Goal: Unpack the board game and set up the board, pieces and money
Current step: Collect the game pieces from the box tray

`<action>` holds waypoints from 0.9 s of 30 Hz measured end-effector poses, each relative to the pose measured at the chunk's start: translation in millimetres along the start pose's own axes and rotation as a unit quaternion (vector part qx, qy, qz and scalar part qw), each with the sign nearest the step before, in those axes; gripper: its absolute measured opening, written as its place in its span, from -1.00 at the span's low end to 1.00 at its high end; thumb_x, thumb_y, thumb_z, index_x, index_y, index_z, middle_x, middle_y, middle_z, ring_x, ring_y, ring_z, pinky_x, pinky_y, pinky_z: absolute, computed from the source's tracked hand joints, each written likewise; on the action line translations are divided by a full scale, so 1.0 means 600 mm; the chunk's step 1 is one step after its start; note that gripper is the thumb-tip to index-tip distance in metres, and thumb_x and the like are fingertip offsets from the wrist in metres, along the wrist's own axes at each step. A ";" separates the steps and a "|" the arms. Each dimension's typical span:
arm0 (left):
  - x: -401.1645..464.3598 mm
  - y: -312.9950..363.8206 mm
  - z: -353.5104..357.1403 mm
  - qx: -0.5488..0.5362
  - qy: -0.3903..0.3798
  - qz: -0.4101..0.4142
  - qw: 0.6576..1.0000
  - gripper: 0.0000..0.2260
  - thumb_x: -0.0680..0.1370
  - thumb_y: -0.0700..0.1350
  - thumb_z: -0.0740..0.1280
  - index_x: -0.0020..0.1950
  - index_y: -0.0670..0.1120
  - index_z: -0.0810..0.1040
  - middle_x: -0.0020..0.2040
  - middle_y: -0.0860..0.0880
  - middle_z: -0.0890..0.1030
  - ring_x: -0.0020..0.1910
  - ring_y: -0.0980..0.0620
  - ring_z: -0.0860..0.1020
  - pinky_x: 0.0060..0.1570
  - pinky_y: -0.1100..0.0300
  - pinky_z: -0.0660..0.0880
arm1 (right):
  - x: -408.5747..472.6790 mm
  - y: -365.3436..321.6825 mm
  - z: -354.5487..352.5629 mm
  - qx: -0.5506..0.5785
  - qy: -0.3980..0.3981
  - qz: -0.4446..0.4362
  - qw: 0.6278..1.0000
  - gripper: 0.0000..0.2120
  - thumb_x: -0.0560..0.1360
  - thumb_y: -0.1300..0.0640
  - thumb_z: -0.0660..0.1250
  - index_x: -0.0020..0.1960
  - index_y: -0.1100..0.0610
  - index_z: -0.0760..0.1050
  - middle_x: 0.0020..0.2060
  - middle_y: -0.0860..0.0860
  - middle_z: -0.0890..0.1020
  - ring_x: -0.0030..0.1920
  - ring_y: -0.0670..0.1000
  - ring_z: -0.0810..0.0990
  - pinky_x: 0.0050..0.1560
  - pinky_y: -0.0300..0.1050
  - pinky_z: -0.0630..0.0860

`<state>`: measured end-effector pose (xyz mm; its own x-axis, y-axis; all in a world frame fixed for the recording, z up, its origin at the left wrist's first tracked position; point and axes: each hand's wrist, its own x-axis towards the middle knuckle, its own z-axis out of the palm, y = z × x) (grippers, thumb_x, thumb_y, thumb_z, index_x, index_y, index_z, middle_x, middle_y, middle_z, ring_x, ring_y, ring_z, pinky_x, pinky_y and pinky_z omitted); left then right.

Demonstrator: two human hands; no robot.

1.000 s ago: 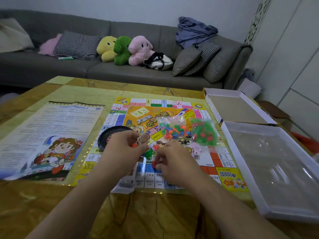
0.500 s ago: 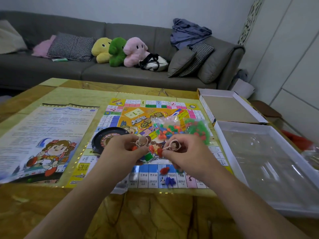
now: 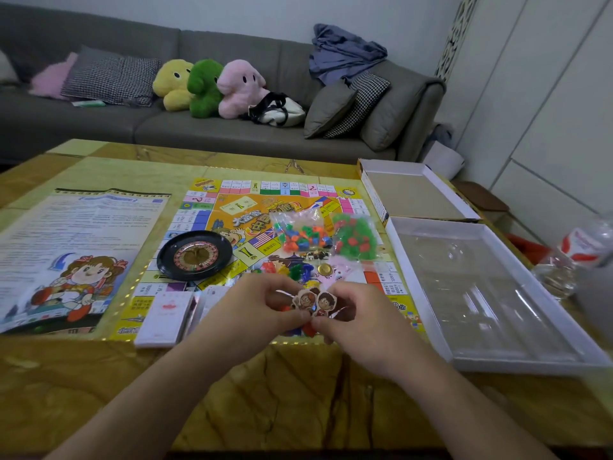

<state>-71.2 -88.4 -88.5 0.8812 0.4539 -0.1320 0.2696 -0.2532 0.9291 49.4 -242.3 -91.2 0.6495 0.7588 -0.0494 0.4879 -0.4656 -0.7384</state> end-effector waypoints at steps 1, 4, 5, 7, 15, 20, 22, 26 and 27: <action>-0.003 -0.002 0.004 -0.004 -0.001 -0.006 1.000 -0.86 0.54 -0.20 0.52 0.05 -0.01 0.70 -0.18 0.01 0.77 -0.15 0.02 0.75 0.04 0.01 0.68 | -0.005 0.001 0.002 0.004 0.003 0.005 1.000 -0.87 0.49 0.03 0.56 -0.11 -0.07 0.61 -0.23 -0.09 0.70 -0.21 -0.11 0.69 -0.15 0.01 0.64; -0.010 -0.012 0.013 -0.008 0.013 -0.021 1.000 -0.87 0.50 -0.16 0.57 -0.01 -0.04 0.68 -0.19 0.00 0.77 -0.17 0.01 0.75 0.04 -0.04 0.68 | -0.018 0.003 0.008 0.033 -0.015 0.034 0.999 -0.88 0.48 0.08 0.57 -0.11 -0.01 0.62 -0.25 -0.04 0.72 -0.32 -0.11 0.66 -0.18 0.07 0.65; -0.014 -0.015 0.017 -0.011 0.021 -0.028 0.999 -0.86 0.49 -0.15 0.58 -0.02 -0.05 0.67 -0.19 0.00 0.77 -0.18 0.02 0.75 0.02 -0.03 0.69 | -0.022 0.003 0.012 0.039 -0.025 0.041 0.998 -0.89 0.49 0.09 0.56 -0.10 -0.01 0.63 -0.24 -0.03 0.73 -0.32 -0.10 0.67 -0.18 0.08 0.67; -0.021 -0.023 0.026 -0.029 0.028 -0.038 0.998 -0.85 0.49 -0.16 0.58 -0.02 -0.07 0.66 -0.18 -0.01 0.77 -0.17 0.01 0.75 0.01 -0.03 0.70 | -0.027 0.007 0.019 0.049 -0.033 0.051 0.997 -0.90 0.51 0.10 0.55 -0.05 -0.01 0.64 -0.22 -0.03 0.75 -0.28 -0.06 0.71 -0.17 0.13 0.71; -0.030 -0.040 0.051 -0.029 0.050 -0.029 0.998 -0.88 0.47 -0.07 0.60 -0.11 0.12 0.70 -0.09 0.12 0.76 -0.05 0.08 0.72 0.06 -0.02 0.68 | -0.044 0.006 0.013 0.085 -0.043 0.083 0.992 -0.90 0.56 0.20 0.50 -0.01 0.02 0.64 -0.18 0.02 0.75 -0.25 0.04 0.75 -0.27 0.04 0.68; -0.028 -0.036 0.056 -0.018 0.046 -0.031 0.998 -0.89 0.52 -0.01 0.54 0.01 0.11 0.68 -0.03 0.19 0.74 0.00 0.15 0.69 0.04 0.12 0.68 | -0.041 0.006 0.010 0.110 -0.043 0.099 0.988 -0.89 0.54 0.20 0.53 -0.04 0.01 0.66 -0.19 0.04 0.75 -0.18 0.14 0.75 -0.25 0.04 0.67; -0.026 -0.034 0.055 -0.044 0.038 -0.029 0.998 -0.89 0.54 -0.05 0.52 0.04 0.09 0.67 -0.02 0.17 0.74 -0.01 0.12 0.71 0.00 0.12 0.69 | -0.037 0.006 0.008 0.128 -0.039 0.095 0.986 -0.89 0.53 0.20 0.54 -0.08 0.01 0.67 -0.21 0.05 0.75 -0.19 0.17 0.74 -0.26 -0.01 0.65; -0.019 -0.031 0.045 -0.108 0.037 -0.041 0.993 -0.95 0.61 -0.10 0.45 0.05 -0.01 0.67 -0.03 0.03 0.75 -0.02 0.02 0.72 -0.02 0.10 0.70 | -0.029 0.000 0.008 0.155 -0.037 0.091 0.983 -0.90 0.50 0.23 0.57 -0.11 0.06 0.70 -0.25 0.08 0.74 -0.29 0.03 0.70 -0.27 -0.09 0.63; -0.016 -0.029 0.040 -0.128 0.042 -0.047 0.990 -0.95 0.62 -0.10 0.43 0.05 -0.03 0.67 -0.03 -0.01 0.75 -0.02 -0.01 0.73 -0.02 0.07 0.70 | -0.021 -0.003 0.009 0.154 -0.033 0.091 0.983 -0.89 0.48 0.24 0.58 -0.13 0.06 0.71 -0.26 0.09 0.74 -0.29 0.03 0.70 -0.26 -0.08 0.64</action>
<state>-75.1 -109.0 -111.9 0.8189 0.5367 -0.2032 0.2326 0.0133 0.9725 37.3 -248.8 -92.9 0.6658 0.7082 -0.2347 0.1614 -0.4439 -0.8814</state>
